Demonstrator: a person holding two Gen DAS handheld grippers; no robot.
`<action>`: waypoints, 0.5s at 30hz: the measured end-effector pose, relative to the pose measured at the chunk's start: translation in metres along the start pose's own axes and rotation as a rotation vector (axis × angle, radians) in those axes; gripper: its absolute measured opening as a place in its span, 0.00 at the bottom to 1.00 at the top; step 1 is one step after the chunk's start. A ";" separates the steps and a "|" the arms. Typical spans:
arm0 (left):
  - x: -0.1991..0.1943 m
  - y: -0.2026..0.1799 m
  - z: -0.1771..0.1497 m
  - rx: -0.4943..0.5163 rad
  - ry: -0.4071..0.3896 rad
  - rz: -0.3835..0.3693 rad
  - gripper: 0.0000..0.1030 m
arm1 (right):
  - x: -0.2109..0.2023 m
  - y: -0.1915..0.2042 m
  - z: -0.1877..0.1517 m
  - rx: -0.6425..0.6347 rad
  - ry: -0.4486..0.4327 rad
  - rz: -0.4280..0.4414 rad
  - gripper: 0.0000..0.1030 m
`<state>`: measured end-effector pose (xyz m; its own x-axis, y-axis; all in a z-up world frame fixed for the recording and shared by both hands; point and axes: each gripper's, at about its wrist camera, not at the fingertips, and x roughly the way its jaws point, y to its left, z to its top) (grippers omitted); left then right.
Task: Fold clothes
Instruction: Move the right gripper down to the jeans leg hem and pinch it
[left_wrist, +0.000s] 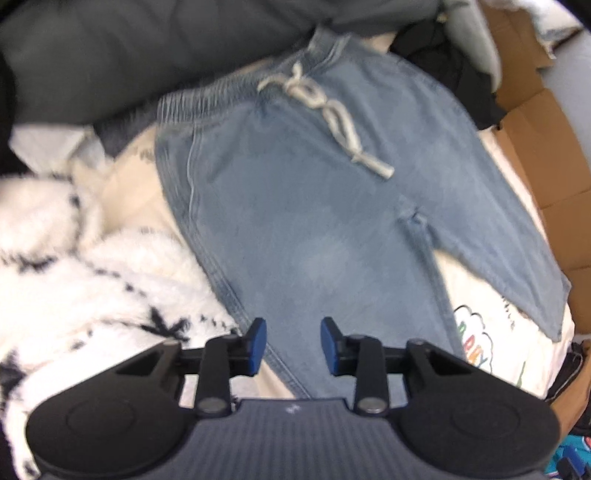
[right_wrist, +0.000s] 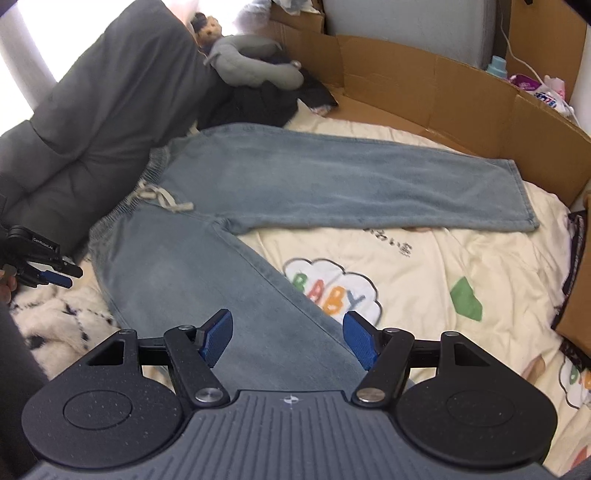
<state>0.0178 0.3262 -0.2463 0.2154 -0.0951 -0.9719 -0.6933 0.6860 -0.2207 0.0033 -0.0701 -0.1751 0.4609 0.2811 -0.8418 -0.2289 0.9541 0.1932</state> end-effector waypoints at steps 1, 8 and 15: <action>0.009 0.005 0.000 -0.024 0.015 -0.008 0.32 | 0.002 0.000 -0.003 0.002 0.008 -0.010 0.70; 0.063 0.016 0.000 -0.018 0.091 -0.017 0.41 | 0.018 -0.004 -0.024 0.064 0.074 -0.054 0.70; 0.099 0.021 -0.018 -0.008 0.137 0.008 0.53 | 0.024 -0.005 -0.029 0.089 0.081 -0.120 0.70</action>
<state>0.0122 0.3179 -0.3484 0.1141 -0.1881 -0.9755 -0.7002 0.6814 -0.2133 -0.0099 -0.0710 -0.2107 0.4087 0.1585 -0.8988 -0.0975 0.9867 0.1297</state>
